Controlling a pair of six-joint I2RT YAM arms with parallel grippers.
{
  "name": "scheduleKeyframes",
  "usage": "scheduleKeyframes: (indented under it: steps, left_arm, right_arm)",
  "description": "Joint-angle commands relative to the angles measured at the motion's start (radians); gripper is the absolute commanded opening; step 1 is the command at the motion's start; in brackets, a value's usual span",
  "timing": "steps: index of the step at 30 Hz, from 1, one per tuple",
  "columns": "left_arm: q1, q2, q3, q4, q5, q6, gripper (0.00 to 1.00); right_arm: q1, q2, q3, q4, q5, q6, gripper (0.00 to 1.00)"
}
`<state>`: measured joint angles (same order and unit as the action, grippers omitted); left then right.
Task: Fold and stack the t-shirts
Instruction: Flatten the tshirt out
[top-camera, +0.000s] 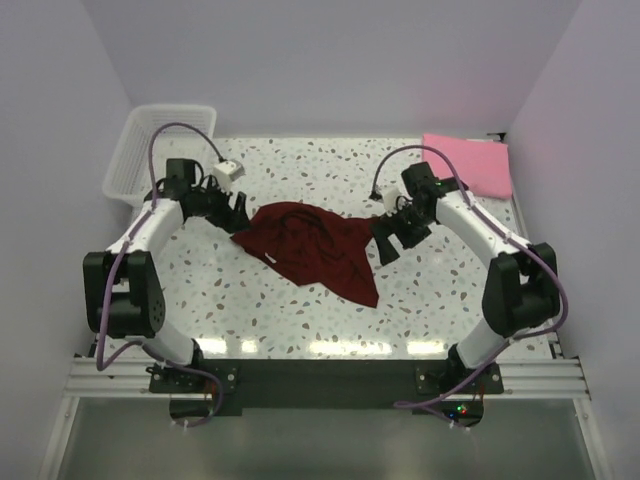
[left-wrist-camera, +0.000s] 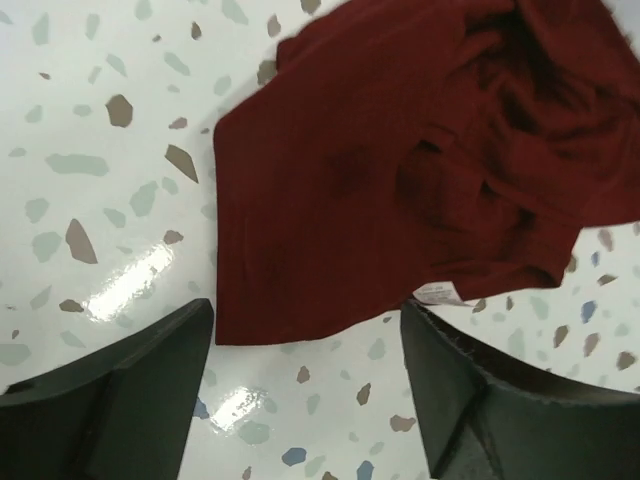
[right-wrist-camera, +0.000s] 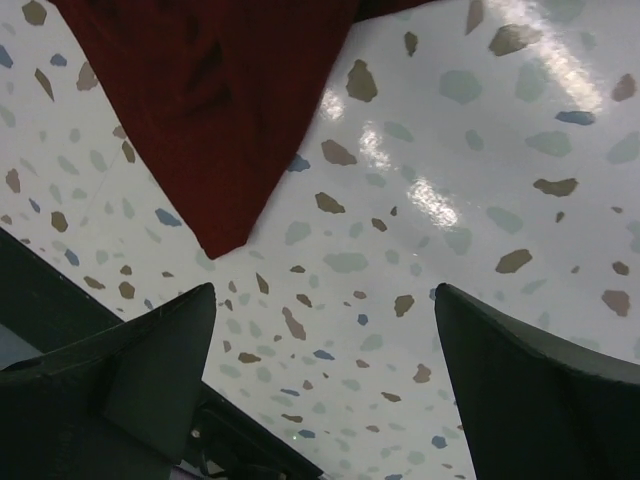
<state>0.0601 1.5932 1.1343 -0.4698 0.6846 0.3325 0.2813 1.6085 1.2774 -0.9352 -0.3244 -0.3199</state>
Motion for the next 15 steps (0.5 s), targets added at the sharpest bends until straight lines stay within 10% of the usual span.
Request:
scheduleKeyframes:
  steps: [1,15]
  left_arm:
    - [-0.045,-0.024,-0.048,-0.046,-0.18,0.189,0.77]
    - [-0.046,0.137,0.03,-0.024,-0.326,0.082,0.68]
  right_arm:
    - [0.041,0.051,0.02,-0.065,-0.001,-0.016,0.93]
    - [0.171,0.185,-0.101,0.036,0.114,0.053,0.68]
